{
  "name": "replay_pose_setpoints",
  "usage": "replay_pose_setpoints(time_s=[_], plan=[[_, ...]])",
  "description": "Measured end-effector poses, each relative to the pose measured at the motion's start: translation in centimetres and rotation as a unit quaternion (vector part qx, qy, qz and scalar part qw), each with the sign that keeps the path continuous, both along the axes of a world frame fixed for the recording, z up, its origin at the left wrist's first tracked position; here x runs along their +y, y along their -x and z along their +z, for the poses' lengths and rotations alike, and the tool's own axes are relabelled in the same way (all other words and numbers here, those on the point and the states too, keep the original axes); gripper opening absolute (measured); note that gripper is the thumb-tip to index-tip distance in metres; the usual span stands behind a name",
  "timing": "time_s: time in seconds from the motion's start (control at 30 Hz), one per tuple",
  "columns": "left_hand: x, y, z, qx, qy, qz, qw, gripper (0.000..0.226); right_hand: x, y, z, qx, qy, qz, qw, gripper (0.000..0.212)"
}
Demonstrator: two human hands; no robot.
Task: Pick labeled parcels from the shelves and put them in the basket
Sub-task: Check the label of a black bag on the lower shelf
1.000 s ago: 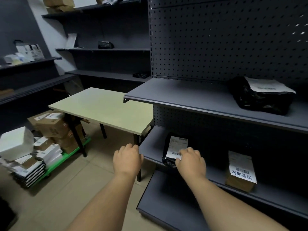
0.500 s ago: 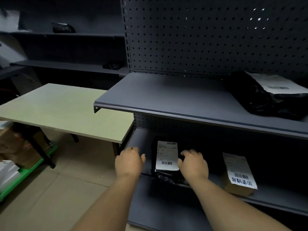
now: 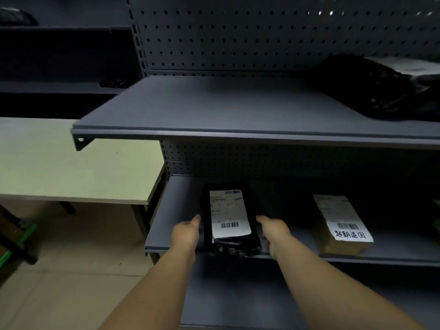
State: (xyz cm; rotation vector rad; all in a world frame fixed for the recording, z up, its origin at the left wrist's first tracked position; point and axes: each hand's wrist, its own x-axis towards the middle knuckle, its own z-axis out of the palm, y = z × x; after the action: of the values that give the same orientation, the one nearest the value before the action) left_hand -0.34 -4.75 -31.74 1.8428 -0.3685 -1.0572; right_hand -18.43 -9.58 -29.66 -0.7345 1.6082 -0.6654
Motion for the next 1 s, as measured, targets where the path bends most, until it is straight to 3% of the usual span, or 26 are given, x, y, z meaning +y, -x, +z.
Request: replay_pose_setpoints(time_s=[0.13,0.23,0.33,0.53,0.7,0.87,0.93,1.0], plan=[[-1.3,-0.1,-1.5,0.062,0.028,-0.021,0.997,0.031,-1.0,-0.6,-2.1,-0.077,-0.035,-0.012,0.996,0.047],[-2.1,0.0,-2.3,0.077,0.037,-0.051,0.995,0.022,-1.7,-0.8,-3.5,-0.096,-0.028,-0.015,0.995,0.045],[-2.8,0.2,-2.7,0.095,0.039,-0.07,0.992,0.028,-2.4,-0.8,-4.3,-0.112,-0.026,-0.007,0.993,0.043],[-3.4,0.3,-2.9,0.095,0.042,-0.09,0.99,0.024,-2.8,-1.2,-4.7,-0.127,-0.026,0.019,0.991,0.029],[-2.6,0.9,-1.8,0.081,0.058,-0.094,0.991,0.023,-2.0,-0.9,-4.0,-0.133,-0.039,0.02,0.99,0.035],[-0.8,1.6,0.2,0.067,0.086,-0.09,0.99,0.015,0.1,-0.1,-3.3,-0.132,-0.037,0.013,0.991,0.014],[0.1,2.0,1.1,0.059,0.093,-0.086,0.99,0.005,1.0,0.2,-2.8,-0.129,-0.021,-0.001,0.991,0.02],[1.1,2.3,1.8,0.057,0.104,-0.079,0.99,0.021,1.9,0.4,-2.0,-0.122,-0.005,-0.004,0.993,0.028]])
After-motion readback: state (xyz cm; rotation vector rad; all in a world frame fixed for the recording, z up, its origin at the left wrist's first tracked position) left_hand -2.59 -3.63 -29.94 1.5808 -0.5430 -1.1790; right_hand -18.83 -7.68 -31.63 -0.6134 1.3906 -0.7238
